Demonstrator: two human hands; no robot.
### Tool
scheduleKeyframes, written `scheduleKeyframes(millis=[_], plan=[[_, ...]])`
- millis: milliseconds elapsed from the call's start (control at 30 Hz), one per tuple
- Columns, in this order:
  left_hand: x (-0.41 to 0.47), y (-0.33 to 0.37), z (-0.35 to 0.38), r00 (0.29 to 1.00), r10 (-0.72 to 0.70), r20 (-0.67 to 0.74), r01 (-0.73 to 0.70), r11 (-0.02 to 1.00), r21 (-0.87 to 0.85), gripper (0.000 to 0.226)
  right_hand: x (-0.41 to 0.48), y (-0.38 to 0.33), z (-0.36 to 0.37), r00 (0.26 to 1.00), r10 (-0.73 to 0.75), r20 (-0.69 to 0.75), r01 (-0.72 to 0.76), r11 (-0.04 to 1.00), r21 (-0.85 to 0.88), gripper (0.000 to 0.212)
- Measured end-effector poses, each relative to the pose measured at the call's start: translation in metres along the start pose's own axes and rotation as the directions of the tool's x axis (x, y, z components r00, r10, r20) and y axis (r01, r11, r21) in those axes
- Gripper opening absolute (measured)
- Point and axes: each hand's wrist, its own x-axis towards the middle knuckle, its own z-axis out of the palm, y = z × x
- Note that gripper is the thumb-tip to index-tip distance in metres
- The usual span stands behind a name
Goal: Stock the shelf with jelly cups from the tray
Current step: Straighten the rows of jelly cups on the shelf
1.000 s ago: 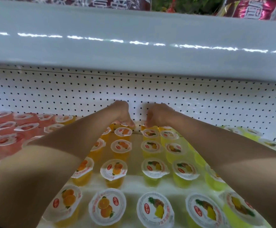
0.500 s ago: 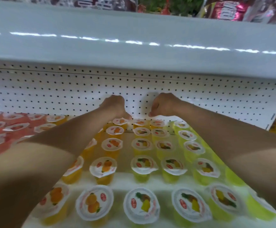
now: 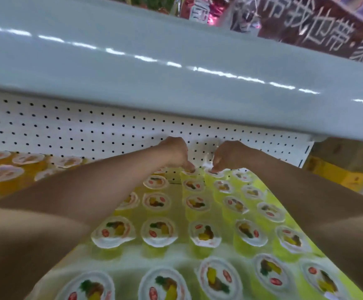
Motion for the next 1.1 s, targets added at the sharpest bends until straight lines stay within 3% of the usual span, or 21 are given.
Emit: scheduleKeyframes(millis=[300, 700, 867, 1100], plan=[[0.019, 0.022, 0.02, 0.997, -0.074, -0.013, 0.074, 0.996, 0.042, 0.045, 0.008, 0.016, 0.016, 0.999, -0.038, -0.01, 0.038, 0.998, 0.044, 0.054], [0.016, 0.026, 0.024, 0.995, -0.103, -0.005, 0.103, 0.991, 0.084, 0.039, 0.018, 0.015, 0.023, 0.995, -0.076, -0.066, 0.086, 0.982, 0.166, 0.036], [0.006, 0.032, 0.014, 0.994, -0.107, -0.032, 0.111, 0.983, 0.147, 0.048, -0.001, 0.019, 0.012, 0.991, -0.09, -0.104, 0.102, 0.988, 0.119, 0.045], [-0.02, 0.052, 0.005, 0.975, -0.131, 0.182, 0.114, 0.988, 0.105, 0.046, -0.033, 0.017, 0.006, 0.991, -0.103, 0.085, 0.094, 0.991, 0.098, 0.052]])
